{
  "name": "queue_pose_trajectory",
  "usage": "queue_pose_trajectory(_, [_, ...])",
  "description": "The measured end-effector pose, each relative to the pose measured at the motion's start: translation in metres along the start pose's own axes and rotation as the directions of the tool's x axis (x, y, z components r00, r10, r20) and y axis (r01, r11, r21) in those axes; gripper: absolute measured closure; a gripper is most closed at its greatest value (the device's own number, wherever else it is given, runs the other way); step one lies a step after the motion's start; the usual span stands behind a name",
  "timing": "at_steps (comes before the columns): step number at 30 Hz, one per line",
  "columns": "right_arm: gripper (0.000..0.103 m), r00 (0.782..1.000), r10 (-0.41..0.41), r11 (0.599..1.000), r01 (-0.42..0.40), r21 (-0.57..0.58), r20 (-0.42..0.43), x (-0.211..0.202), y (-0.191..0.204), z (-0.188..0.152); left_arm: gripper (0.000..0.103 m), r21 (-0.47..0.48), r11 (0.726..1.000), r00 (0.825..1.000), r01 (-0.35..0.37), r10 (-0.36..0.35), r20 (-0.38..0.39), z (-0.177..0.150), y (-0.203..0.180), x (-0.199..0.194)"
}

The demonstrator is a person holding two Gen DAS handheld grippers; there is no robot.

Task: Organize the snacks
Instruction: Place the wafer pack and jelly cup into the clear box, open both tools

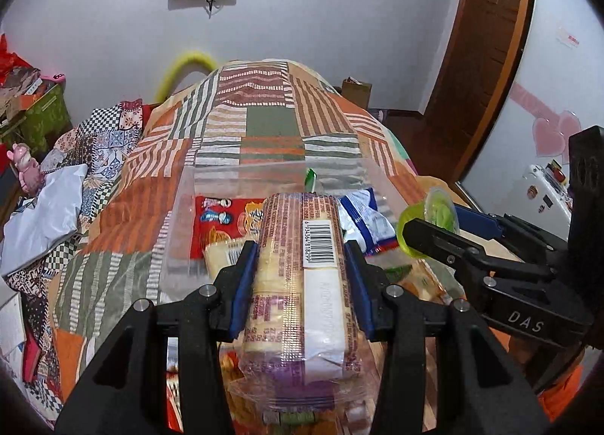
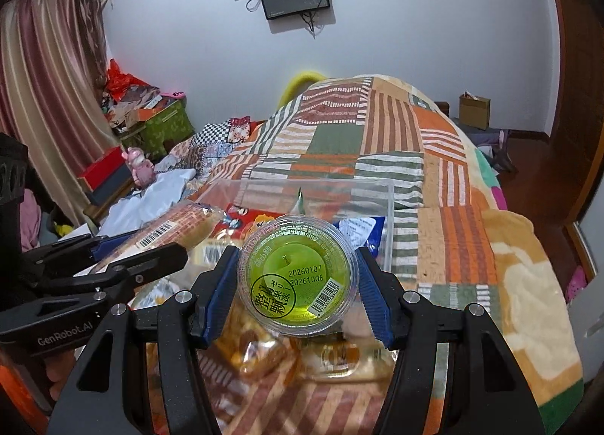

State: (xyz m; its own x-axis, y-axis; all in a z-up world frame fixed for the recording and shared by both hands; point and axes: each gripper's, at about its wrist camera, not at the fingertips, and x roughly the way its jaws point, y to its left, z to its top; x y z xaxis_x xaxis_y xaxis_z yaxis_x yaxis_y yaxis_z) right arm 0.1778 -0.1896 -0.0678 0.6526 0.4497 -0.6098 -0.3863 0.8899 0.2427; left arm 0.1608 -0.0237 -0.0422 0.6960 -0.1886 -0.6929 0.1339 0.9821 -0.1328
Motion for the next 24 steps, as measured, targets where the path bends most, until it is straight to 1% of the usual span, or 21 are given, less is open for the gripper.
queue_pose_trajectory(5, [0.046,1.000,-0.013,1.000,0.013,-0.004,-0.013,0.016,-0.001,0.005,0.058,-0.028,1.000,1.000,0.004,-0.004,-0.019,0.010,0.009,0.020])
queue_pose_trajectory(8, [0.046,1.000,-0.018,1.000,0.018,-0.002,-0.025,0.027,-0.003,0.008,0.058,-0.036,0.999,0.999,-0.007,0.006,-0.037,0.015,0.014,0.036])
queue_pose_trajectory(15, [0.046,0.998,-0.035,0.999,0.034,-0.022,-0.059,0.045,-0.005,0.006,0.058,-0.059,0.998,0.996,0.002,-0.007,-0.085,0.017,0.019,0.064])
queue_pose_trajectory(24, [0.045,0.993,-0.045,0.999,0.043,-0.028,-0.106,0.061,-0.009,0.001,0.058,-0.073,0.997,0.992,-0.005,-0.004,-0.129,0.013,0.025,0.086])
